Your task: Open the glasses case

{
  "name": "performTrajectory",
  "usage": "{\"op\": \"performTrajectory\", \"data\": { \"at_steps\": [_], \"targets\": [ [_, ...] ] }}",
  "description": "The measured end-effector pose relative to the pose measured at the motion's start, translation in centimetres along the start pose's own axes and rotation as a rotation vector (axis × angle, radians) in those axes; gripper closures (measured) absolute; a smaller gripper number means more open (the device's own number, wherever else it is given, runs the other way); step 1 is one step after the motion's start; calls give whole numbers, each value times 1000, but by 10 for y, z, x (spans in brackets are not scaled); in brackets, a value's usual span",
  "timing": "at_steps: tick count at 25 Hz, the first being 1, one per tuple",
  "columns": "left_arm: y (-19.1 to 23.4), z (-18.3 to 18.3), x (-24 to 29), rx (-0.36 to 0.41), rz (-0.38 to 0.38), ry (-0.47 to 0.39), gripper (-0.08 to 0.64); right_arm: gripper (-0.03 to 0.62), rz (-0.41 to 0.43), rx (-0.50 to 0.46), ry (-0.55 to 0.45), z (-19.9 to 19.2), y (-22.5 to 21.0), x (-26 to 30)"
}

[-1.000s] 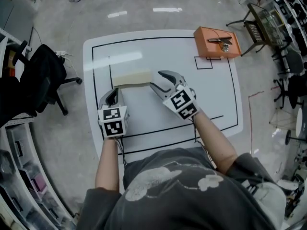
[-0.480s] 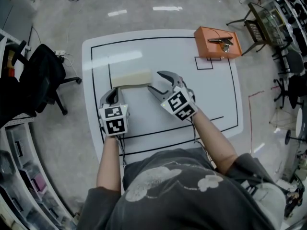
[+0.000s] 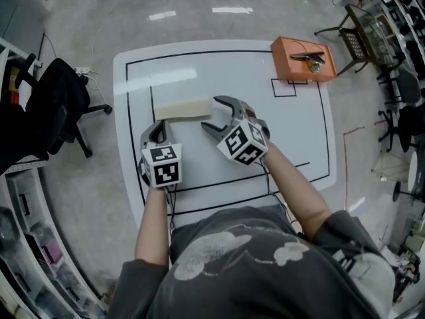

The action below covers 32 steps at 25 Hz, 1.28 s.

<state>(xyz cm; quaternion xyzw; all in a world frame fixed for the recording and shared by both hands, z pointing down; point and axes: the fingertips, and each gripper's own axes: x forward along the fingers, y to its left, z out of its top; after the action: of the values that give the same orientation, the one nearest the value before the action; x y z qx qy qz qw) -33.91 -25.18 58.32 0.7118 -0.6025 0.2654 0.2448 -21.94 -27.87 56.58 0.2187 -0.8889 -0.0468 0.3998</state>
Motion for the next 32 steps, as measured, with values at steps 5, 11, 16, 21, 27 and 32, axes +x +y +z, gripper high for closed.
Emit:
{"op": "performTrajectory", "data": {
  "at_steps": [5,11,16,21,27,32],
  "targets": [
    [1,-1,2,13,2,-4,558,282,-24,-103,5,11,-2,10],
    [1,0,1,0,-3,1,558,324,-39,-147,26,10,-3,17],
    [1,0,0,-3,-7,0,558,325,-59,-183,26,17,-5,14],
    [1,0,0,3,-11,1,558,361,-76,-169,-33,33,-17,7],
    [2,-1,1,11,-9,0,558,469,-110,-184,-57,41,-34,13],
    [2,-1,1,10,-9,0,558,529,-142,-154,-61,43,-50,19]
  ]
}}
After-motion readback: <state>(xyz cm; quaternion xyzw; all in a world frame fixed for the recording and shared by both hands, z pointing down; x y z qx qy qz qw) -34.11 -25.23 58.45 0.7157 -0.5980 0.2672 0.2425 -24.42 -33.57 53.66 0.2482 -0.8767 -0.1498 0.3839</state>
